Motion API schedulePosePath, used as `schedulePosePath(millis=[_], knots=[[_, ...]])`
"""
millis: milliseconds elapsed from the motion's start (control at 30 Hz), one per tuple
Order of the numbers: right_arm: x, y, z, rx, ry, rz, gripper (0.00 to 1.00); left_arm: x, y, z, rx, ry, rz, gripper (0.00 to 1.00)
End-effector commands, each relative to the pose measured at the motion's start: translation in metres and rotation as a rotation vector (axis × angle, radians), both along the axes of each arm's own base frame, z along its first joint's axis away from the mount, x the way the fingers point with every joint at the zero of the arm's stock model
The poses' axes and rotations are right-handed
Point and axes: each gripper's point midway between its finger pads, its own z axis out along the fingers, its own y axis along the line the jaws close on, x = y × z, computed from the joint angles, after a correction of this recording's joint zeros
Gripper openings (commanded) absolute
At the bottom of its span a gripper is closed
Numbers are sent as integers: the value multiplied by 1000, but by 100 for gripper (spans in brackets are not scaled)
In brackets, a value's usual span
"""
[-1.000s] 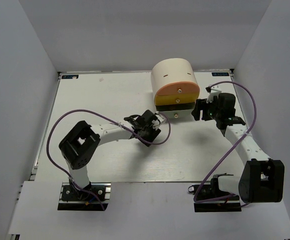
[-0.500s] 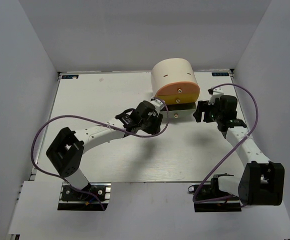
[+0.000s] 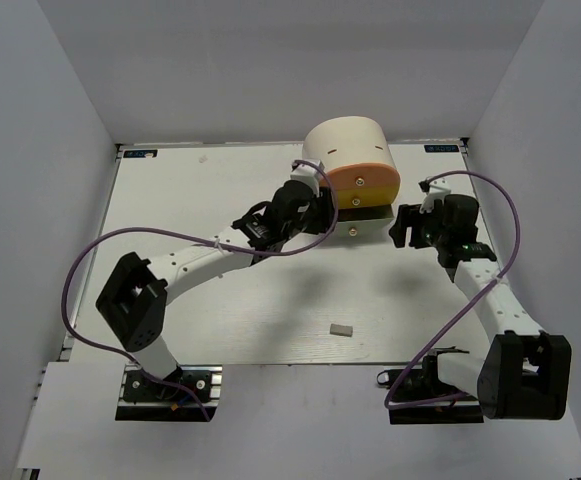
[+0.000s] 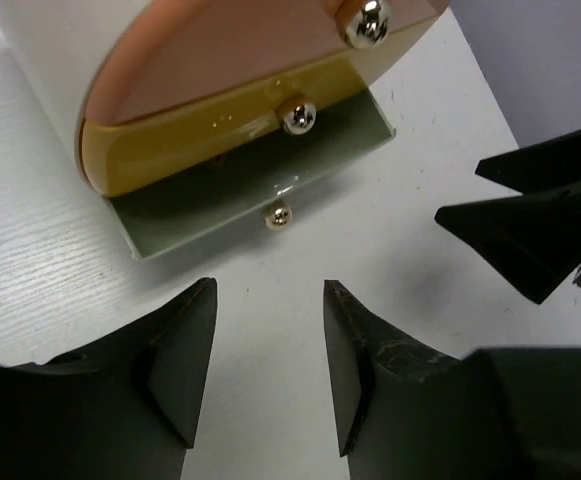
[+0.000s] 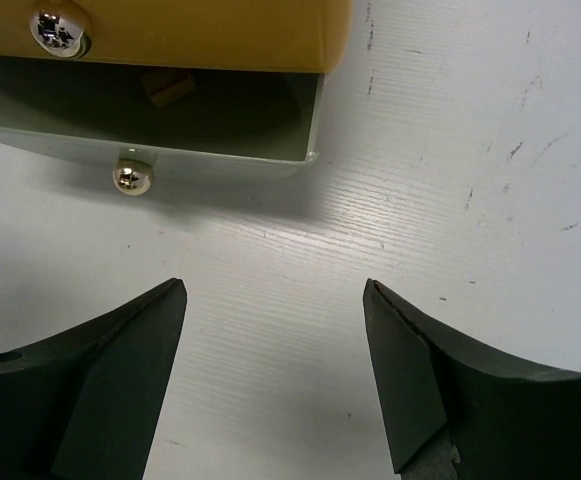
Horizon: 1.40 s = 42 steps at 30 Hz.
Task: Sort the stationery into containers
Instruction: Grab a piece of stationery with the right arm
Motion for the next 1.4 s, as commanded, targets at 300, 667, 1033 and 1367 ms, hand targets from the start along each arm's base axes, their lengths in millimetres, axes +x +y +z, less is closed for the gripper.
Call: schedulePosePath(millis=[300,667,1033,1367], knots=[[-103,87,-8,143,-45,914,55,-41,51,-21,65,75,15,76],[-182,100,-54,-60,-99,1389,69,-68,82,-37,41,138,70,86],[-198,131,-80,-193,-155,1564,70,-90,105,-56,8,217,131,86],[-179,148,-114,-361,-93,1428,62,-92,115,-58,25,220,163,87]])
